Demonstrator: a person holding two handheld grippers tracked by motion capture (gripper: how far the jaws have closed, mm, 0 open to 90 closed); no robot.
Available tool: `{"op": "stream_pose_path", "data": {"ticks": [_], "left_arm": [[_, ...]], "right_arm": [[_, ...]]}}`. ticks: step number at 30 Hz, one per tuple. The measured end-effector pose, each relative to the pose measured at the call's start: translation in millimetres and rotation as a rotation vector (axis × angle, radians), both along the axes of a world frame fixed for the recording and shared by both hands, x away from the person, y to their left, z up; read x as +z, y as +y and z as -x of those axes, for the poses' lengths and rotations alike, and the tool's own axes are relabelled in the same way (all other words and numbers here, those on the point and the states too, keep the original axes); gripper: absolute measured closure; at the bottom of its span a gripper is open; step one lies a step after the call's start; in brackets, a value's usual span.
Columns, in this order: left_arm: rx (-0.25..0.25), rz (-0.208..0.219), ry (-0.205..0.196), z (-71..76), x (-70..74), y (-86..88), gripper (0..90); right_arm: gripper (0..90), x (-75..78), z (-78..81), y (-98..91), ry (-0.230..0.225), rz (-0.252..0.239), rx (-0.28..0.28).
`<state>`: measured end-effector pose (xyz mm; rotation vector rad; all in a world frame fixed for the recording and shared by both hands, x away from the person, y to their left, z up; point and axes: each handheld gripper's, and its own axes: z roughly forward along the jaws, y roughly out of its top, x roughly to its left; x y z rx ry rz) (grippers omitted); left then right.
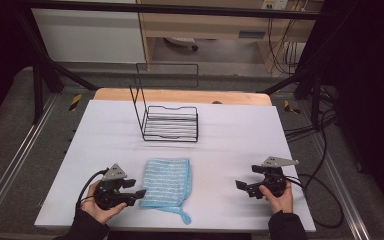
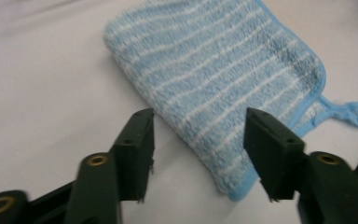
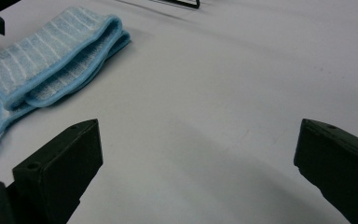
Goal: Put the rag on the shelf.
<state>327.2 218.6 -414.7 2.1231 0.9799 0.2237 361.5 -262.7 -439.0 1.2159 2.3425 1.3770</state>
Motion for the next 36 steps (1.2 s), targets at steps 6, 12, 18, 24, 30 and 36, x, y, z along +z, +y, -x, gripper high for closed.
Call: {"op": "stream_pose_path", "data": {"ticks": [6,12,18,24,30,36], "left_arm": [[0.012,-0.013,-0.007,-14.8,7.4,6.1,25.8],[0.034,-0.006,-0.016,-31.9,9.7,12.7,13.8],[0.074,0.000,-0.027,-51.5,13.3,15.1,9.2],[0.088,0.006,-0.053,-67.8,19.7,6.3,8.3],[0.121,-0.008,-0.071,-85.1,15.4,-2.3,10.1],[0.145,-0.013,-0.041,-96.5,1.2,-5.8,17.1]], "right_arm": [[1.4,0.1,0.1,-0.1,-0.001,-0.003,0.000],[1.4,0.0,-0.1,0.0,-0.002,0.000,0.001],[1.4,0.1,0.0,-0.2,-0.002,0.000,0.001],[1.4,0.1,0.1,-0.1,-0.002,-0.001,0.002],[1.4,0.1,0.2,0.0,0.000,-0.002,0.002],[1.4,-0.1,0.1,0.4,0.000,-0.001,0.001]]}}
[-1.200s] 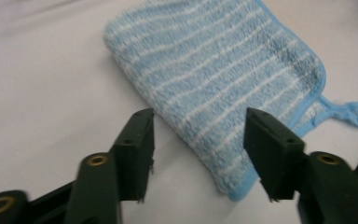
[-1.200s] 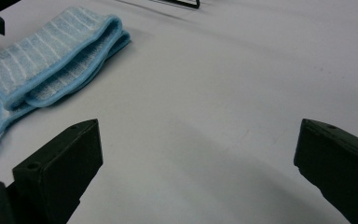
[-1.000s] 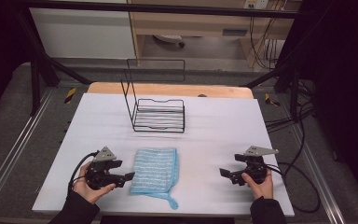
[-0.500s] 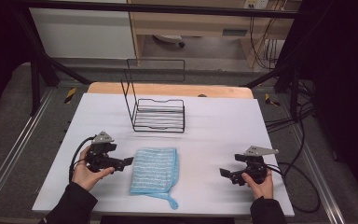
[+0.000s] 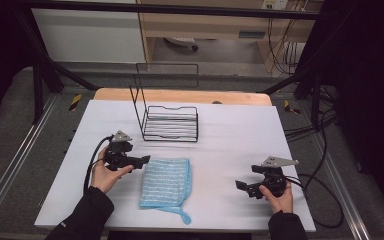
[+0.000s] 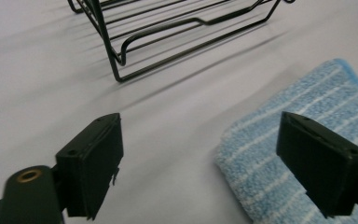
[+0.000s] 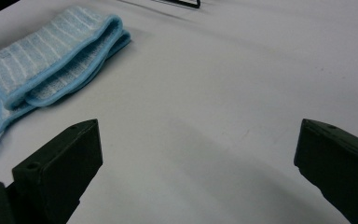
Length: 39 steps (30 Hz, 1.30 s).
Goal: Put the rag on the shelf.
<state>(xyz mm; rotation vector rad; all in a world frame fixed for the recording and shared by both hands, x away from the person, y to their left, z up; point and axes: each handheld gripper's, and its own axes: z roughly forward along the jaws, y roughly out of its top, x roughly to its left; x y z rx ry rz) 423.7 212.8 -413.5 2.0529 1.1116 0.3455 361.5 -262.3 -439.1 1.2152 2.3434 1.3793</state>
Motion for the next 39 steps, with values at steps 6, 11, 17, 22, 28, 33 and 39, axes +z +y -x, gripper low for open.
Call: {"op": "stream_pose_path", "data": {"ticks": [6,11,17,22,28,33,39], "left_arm": [[0.000,-0.014,0.057,-2.5,-11.4,-2.6,31.6],[-0.004,0.028,0.094,-3.9,-22.2,-6.1,45.2],[-0.019,0.047,0.111,-2.1,-25.4,-9.3,57.0],[-0.032,0.050,0.130,-0.7,-28.1,-13.8,63.9],[-0.052,0.064,0.151,0.5,-31.2,-17.2,69.9],[-0.056,0.060,0.159,0.9,-31.3,-18.5,75.2],[-0.057,0.053,0.155,1.2,-31.8,-20.0,77.3]], "right_arm": [[1.5,-0.5,-0.5,0.8,0.002,0.001,0.001],[1.5,-0.6,-0.8,1.0,0.002,0.002,0.003],[1.5,-0.9,-1.0,1.6,0.004,0.005,0.005],[1.5,-0.5,-1.3,3.3,0.006,0.010,0.011],[1.5,0.4,-2.3,5.8,-0.001,0.007,0.017],[1.4,2.0,-4.2,11.1,-0.002,-0.002,0.006],[0.7,8.0,-10.3,25.9,-0.022,0.009,-0.005]]}}
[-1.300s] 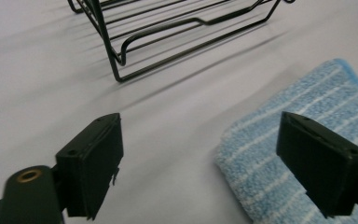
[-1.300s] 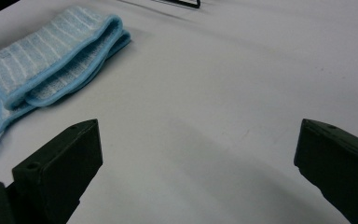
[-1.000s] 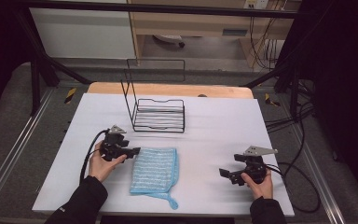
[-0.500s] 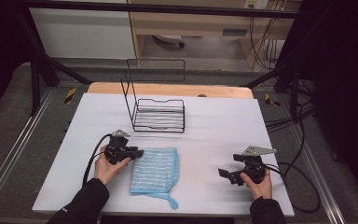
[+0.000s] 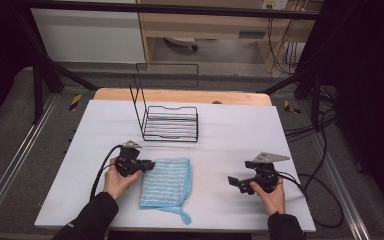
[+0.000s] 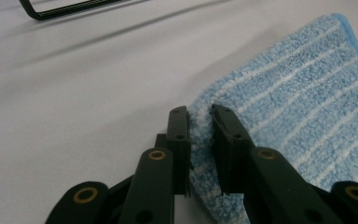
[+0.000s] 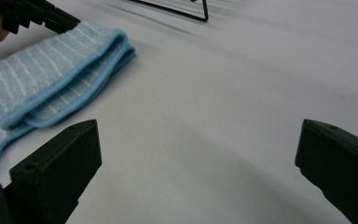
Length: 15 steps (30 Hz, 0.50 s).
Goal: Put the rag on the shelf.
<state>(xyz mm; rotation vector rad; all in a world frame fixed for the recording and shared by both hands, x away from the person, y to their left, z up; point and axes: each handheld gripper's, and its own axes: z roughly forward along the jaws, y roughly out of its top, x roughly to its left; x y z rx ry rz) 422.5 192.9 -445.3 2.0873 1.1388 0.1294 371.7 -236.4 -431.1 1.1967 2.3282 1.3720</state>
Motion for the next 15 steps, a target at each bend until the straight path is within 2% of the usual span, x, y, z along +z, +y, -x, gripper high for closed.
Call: {"op": "stream_pose_path", "data": {"ticks": [7,13,14,15], "left_arm": [[-0.012,-0.008,-0.012,0.2,-0.6,-0.3,77.5],[-0.017,-0.017,-0.029,1.0,-0.9,-1.1,77.5],[-0.018,-0.017,-0.029,1.0,-0.9,-1.0,77.5],[-0.018,-0.016,-0.028,0.9,-1.0,-1.0,77.5]], "right_arm": [[0.7,9.9,-9.9,31.6,-0.019,-0.001,-0.019],[2.7,15.8,-23.7,70.1,-0.019,0.008,0.004],[3.9,16.7,-29.3,84.3,-0.015,0.003,0.012],[3.9,16.7,-29.3,84.3,-0.015,0.003,0.012]]}}
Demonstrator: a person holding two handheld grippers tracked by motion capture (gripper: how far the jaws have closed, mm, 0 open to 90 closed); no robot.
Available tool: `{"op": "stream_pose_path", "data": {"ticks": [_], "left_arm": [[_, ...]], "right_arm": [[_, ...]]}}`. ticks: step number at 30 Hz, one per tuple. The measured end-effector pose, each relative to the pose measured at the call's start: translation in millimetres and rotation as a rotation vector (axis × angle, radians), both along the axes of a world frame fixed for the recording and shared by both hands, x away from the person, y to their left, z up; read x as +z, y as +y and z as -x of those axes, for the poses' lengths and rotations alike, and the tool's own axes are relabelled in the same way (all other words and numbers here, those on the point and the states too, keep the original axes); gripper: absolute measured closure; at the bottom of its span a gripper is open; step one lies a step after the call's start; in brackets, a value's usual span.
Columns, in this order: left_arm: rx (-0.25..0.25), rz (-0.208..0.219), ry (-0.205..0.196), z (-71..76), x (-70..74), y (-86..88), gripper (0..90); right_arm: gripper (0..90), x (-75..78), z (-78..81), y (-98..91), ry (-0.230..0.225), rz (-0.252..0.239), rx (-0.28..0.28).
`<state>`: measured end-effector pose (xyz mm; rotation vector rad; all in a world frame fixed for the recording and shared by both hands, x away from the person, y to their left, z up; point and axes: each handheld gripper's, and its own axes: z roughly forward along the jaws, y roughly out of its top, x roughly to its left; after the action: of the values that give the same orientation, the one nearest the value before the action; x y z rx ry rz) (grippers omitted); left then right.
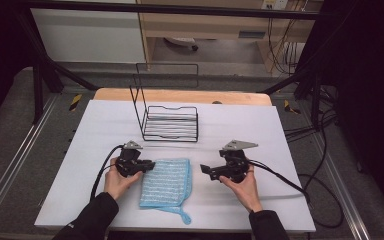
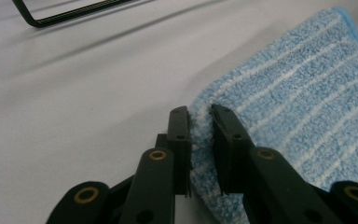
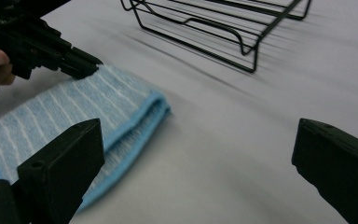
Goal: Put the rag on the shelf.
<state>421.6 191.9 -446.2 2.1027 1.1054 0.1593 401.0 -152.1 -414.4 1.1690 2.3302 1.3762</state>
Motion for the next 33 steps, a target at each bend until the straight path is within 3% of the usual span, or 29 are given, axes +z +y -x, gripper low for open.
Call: {"op": "stream_pose_path", "data": {"ticks": [6,12,22,27,33], "left_arm": [[-0.007,-0.003,-0.005,0.1,-0.1,0.2,77.3],[-0.011,-0.003,-0.007,0.1,-0.2,0.5,77.3],[-0.017,0.002,-0.003,-0.7,-0.5,1.6,76.8],[-0.017,-0.003,-0.011,-0.1,-0.3,0.6,76.8],[-0.021,-0.003,-0.016,0.0,-0.5,0.7,76.6]], "right_arm": [[10.7,-3.8,-15.8,37.3,0.032,0.034,0.033],[20.9,-15.3,-27.7,56.8,0.063,0.057,0.040],[42.5,-34.4,-32.0,65.3,0.115,0.112,0.052],[54.8,-37.3,-30.1,67.1,0.131,0.091,0.069],[61.4,-39.7,-28.0,69.1,0.149,0.067,0.068]]}}
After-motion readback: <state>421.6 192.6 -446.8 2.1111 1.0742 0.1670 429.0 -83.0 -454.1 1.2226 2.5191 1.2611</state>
